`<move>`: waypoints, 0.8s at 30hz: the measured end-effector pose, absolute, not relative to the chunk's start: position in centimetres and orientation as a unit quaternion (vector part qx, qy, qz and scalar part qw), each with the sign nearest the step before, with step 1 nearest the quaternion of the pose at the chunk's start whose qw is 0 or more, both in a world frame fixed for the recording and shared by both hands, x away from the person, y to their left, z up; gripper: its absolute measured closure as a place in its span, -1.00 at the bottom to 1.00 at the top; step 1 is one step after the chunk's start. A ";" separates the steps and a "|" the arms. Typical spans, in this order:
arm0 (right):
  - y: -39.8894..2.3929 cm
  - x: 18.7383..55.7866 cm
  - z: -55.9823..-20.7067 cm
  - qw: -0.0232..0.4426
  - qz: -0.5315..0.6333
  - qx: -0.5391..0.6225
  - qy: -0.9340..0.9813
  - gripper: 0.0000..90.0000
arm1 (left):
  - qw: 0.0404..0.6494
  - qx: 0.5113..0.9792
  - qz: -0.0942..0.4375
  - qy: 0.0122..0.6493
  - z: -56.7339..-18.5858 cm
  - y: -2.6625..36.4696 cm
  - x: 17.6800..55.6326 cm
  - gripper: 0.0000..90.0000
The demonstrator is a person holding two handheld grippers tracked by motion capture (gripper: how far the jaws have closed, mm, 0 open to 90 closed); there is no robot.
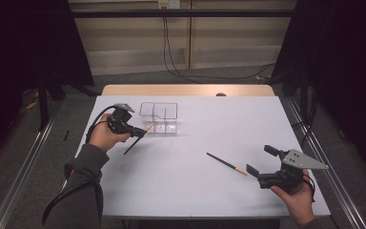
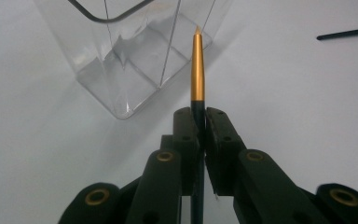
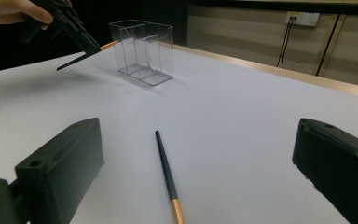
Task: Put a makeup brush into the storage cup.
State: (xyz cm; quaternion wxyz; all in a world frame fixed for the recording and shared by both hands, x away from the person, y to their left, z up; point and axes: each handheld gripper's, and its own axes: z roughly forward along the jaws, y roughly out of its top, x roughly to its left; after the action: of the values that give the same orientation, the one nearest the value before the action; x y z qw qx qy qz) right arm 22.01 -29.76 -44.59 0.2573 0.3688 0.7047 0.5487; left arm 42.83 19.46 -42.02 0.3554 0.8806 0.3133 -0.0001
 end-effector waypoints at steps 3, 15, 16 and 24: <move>-29.7 22.0 -44.6 0.258 0.549 0.371 0.703 -0.97 | 0.364 0.878 0.001 0.310 -41.8 19.5 42.8 0.85; -29.7 22.0 -44.6 0.256 0.549 0.371 0.704 -0.97 | 0.419 0.855 0.010 0.304 -41.1 19.1 42.5 0.85; -29.7 22.0 -44.6 0.256 0.549 0.371 0.704 -0.97 | 0.419 0.856 0.014 0.304 -40.9 19.1 42.4 0.85; -29.7 22.1 -44.6 0.256 0.549 0.371 0.704 -0.97 | 0.456 0.838 0.025 0.299 -40.2 19.0 42.3 0.85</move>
State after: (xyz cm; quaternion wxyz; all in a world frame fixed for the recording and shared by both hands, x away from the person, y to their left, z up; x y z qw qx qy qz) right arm 22.06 -29.71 -44.65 0.2559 0.3713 0.7040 0.5487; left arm 42.28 19.03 -40.22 0.4555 0.8381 0.2992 0.0245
